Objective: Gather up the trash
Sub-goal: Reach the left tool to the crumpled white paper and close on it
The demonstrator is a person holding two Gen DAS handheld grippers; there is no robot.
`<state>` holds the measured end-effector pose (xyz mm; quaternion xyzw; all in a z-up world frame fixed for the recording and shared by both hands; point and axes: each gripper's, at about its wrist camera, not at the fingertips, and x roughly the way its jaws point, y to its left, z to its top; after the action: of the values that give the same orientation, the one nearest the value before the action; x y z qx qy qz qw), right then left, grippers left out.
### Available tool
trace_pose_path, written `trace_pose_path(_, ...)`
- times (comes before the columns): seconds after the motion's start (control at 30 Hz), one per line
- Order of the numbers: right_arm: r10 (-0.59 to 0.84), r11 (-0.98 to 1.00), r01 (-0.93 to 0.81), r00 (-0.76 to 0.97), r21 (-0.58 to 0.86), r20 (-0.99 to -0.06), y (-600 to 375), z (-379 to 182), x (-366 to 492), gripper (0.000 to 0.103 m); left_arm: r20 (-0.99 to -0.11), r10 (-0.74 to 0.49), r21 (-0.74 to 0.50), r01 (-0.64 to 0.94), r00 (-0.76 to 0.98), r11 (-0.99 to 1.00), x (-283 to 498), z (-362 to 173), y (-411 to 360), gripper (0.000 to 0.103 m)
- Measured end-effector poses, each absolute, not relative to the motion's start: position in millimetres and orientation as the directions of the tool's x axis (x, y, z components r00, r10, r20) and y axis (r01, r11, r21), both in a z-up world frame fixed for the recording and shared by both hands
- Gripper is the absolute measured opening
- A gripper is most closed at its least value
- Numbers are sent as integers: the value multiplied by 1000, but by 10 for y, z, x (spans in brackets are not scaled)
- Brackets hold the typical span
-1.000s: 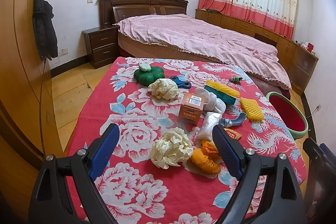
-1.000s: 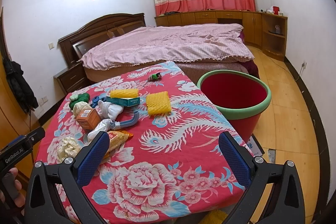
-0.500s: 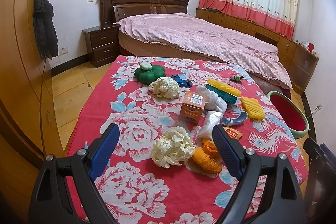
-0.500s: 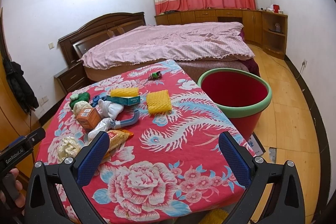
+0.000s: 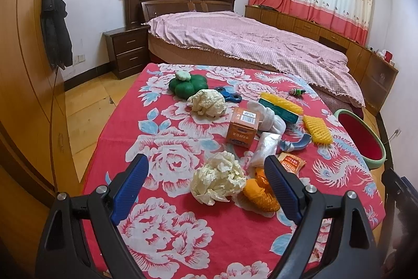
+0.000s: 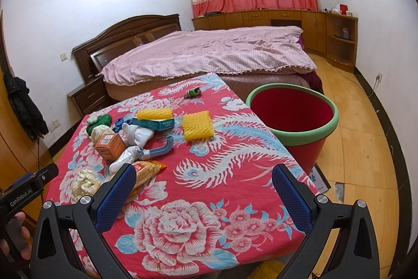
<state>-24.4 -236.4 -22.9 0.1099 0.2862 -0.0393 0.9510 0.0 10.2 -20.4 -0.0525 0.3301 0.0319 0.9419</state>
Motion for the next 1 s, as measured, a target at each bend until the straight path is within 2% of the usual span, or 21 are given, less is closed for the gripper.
trace_pose_path(0.23, -9, 972, 139, 829, 191, -560, -2368, -240, -233, 103, -653, 21, -83, -99, 757, 992, 49, -234, 149, 90)
trace_pose_path(0.67, 12, 965, 150, 791, 213, -612, -2405, -355, -140, 103, -766, -15, -110, -108, 643, 988, 207, -522, 297, 90)
trace_pose_path(1.0, 37, 963, 152, 746, 223, -665, -2399, -548, -25, 103, -801, -82, -151, -69, 593, 986, 436, -712, 263, 80)
